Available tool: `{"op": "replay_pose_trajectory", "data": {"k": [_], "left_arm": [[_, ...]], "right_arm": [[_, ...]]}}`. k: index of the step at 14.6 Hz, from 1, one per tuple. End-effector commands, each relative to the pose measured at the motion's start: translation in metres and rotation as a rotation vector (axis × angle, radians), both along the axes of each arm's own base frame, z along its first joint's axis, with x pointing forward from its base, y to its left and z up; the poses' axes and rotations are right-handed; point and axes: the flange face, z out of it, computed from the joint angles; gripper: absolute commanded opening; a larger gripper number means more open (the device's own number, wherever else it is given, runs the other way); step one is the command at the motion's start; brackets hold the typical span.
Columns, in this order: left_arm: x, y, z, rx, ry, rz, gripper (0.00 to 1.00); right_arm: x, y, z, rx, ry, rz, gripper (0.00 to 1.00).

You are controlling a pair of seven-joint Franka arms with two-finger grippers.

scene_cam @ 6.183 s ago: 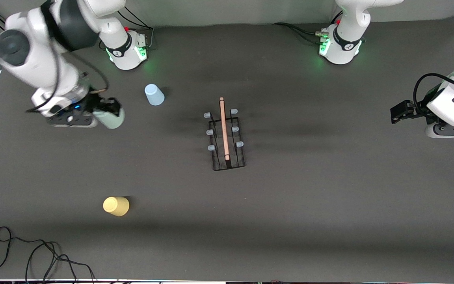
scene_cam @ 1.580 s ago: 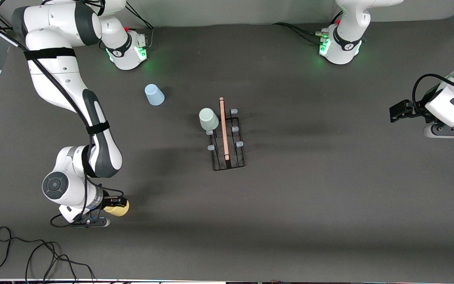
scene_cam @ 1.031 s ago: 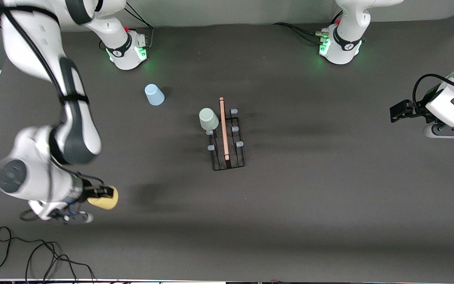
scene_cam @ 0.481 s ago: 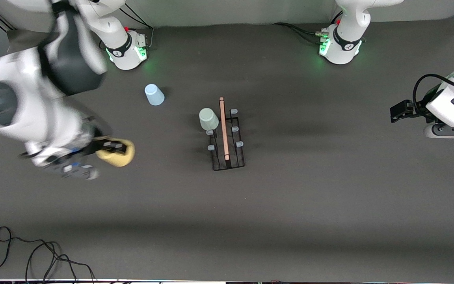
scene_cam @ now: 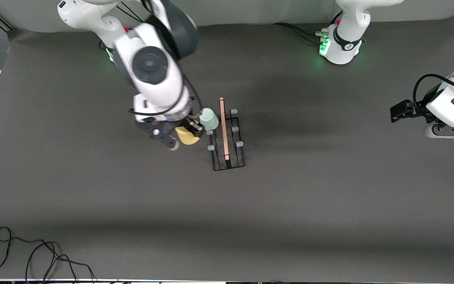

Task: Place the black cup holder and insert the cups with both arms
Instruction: 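Carry the yellow cup with the right gripper onto a rack peg, then open the right gripper to release the yellow cup on the rack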

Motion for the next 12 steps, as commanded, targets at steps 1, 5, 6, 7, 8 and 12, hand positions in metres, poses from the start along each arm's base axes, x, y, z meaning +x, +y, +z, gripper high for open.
{"op": "replay_pose_trajectory", "data": {"k": [1,5,6,7,8,12], "left_arm": [[-0.002,0.001,0.002,0.011,0.005,-0.015,1.0],[-0.002,0.001,0.002,0.011,0.005,-0.015,1.0],[-0.002,0.001,0.002,0.011,0.005,-0.015,1.0],[-0.002,0.001,0.002,0.011,0.005,-0.015,1.0],[-0.002,0.001,0.002,0.011,0.005,-0.015,1.0],[-0.002,0.001,0.002,0.011,0.006,-0.015,1.0]], "right_arm": [[0.005,0.023,-0.029,-0.002,-0.041,-0.07,0.05],[0.006,0.045,-0.083,-0.015,-0.052,-0.087,0.05],[0.006,0.046,-0.093,-0.016,-0.057,-0.086,0.05],[0.006,0.044,-0.103,-0.016,-0.059,-0.089,0.05],[0.006,0.042,-0.112,-0.015,-0.061,-0.091,0.05],[0.004,0.034,-0.145,-0.006,-0.077,-0.098,0.05]]}}
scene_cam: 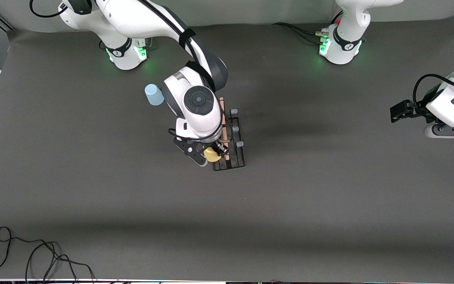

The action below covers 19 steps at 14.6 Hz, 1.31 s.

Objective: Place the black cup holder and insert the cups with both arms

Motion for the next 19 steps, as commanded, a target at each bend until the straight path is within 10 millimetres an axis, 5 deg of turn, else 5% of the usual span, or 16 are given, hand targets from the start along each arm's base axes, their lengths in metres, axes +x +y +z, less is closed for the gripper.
{"op": "replay_pose_trajectory", "data": {"k": [1,3,4,5,8,14,15,19], "left_arm": [[-0.002,0.001,0.002,0.011,0.005,-0.015,1.0],[-0.002,0.001,0.002,0.011,0.005,-0.015,1.0],[-0.002,0.001,0.002,0.011,0.005,-0.015,1.0],[-0.002,0.001,0.002,0.011,0.005,-0.015,1.0],[-0.002,0.001,0.002,0.011,0.005,-0.015,1.0],[-0.002,0.001,0.002,0.011,0.005,-0.015,1.0],[-0.002,0.001,0.002,0.011,0.005,-0.015,1.0],[-0.002,0.001,0.002,0.011,0.005,-0.015,1.0]], "right_arm": [[-0.005,-0.005,-0.016,0.005,-0.025,-0.023,0.05],[-0.005,-0.006,-0.019,0.007,-0.026,-0.024,0.12],[-0.001,-0.01,-0.018,0.008,-0.027,-0.031,0.66],[0.001,-0.011,-0.015,0.013,-0.031,-0.035,1.0],[0.015,-0.023,0.02,0.025,-0.049,-0.048,1.0],[0.002,-0.028,0.157,-0.024,0.046,-0.017,1.0],[0.0,-0.043,0.182,-0.01,0.046,0.012,1.0],[-0.008,-0.107,0.229,-0.004,0.092,0.214,1.0]]}}
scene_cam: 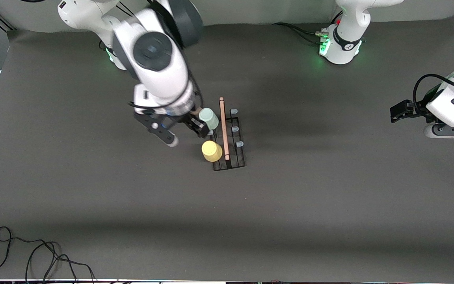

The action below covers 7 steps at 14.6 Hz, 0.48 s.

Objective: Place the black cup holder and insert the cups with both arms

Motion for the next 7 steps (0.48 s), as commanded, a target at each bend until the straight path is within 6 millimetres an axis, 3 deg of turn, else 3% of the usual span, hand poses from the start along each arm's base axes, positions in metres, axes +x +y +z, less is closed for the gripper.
{"op": "replay_pose_trajectory", "data": {"k": [1,4,7], "left_arm": [[-0.002,0.001,0.002,0.011,0.005,-0.015,1.0],[-0.002,0.001,0.002,0.011,0.005,-0.015,1.0],[-0.002,0.0,0.002,0.011,0.005,-0.016,1.0]], "right_arm": [[-0.008,-0.053,0.029,0.021,0.023,0.164,1.0],[-0.008,-0.147,0.051,0.072,0.018,0.266,1.0],[-0.011,-0.231,0.059,0.106,0.016,0.372,1.0]]}}
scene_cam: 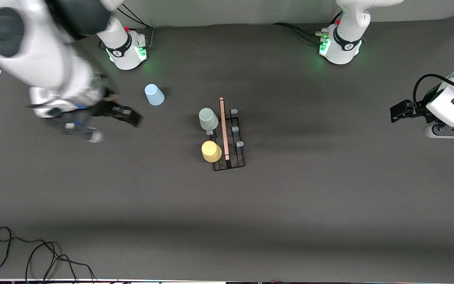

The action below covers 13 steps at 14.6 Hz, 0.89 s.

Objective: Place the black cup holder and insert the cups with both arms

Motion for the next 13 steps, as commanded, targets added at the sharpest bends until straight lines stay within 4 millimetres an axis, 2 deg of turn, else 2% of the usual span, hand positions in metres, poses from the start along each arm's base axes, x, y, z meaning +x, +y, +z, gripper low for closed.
{"op": "replay_pose_trajectory", "data": {"k": [1,6,10,13], "left_arm": [[-0.002,0.0,0.002,0.011,0.004,-0.016,1.0],[-0.001,0.0,0.002,0.01,0.004,-0.016,1.0],[-0.001,0.0,0.002,0.01,0.004,-0.016,1.0],[-0.002,0.0,0.002,0.011,0.009,-0.016,1.0]], "right_arm": [[-0.02,-0.066,0.004,0.018,-0.015,0.125,1.0],[-0.012,-0.168,0.01,0.024,-0.033,0.32,1.0],[-0.01,-0.204,0.013,-0.009,-0.039,0.41,1.0],[-0.01,-0.205,0.011,-0.009,-0.037,0.41,1.0]]}}
